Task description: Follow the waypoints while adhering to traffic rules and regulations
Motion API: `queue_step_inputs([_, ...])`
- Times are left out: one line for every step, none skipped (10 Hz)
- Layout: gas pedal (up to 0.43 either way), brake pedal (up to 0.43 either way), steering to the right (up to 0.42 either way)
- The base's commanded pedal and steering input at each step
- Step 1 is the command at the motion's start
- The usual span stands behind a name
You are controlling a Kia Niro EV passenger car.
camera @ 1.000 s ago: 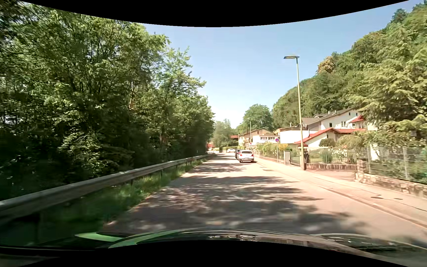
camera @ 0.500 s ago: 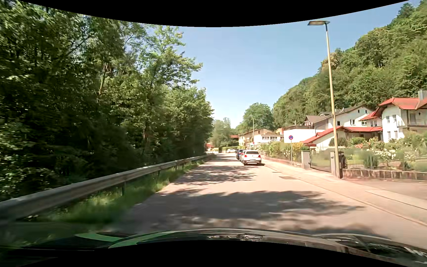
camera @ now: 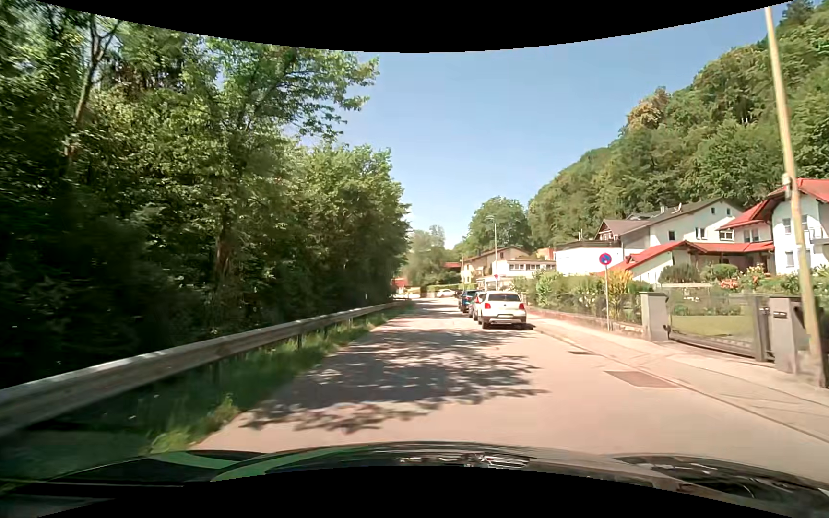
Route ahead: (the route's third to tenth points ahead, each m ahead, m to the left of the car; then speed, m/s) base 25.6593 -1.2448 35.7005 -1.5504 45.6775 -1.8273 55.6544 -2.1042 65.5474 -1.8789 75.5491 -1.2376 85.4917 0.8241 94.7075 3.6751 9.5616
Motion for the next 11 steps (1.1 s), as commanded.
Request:
queue_step_inputs([0.087, 0.0, 0.013])
queue_step_inputs([0.079, 0.0, 0.013])
queue_step_inputs([0.079, 0.0, 0.013])
queue_step_inputs([0.079, 0.0, 0.013])
queue_step_inputs([0.079, 0.0, 0.013])
queue_step_inputs([0.079, 0.0, 0.01])
queue_step_inputs([0.079, 0.0, 0.007])
queue_step_inputs([0.079, 0.0, 0.007])
queue_step_inputs([0.079, 0.0, 0.008])
queue_step_inputs([0.079, 0.0, 0.009])
queue_step_inputs([0.079, 0.0, 0.009])
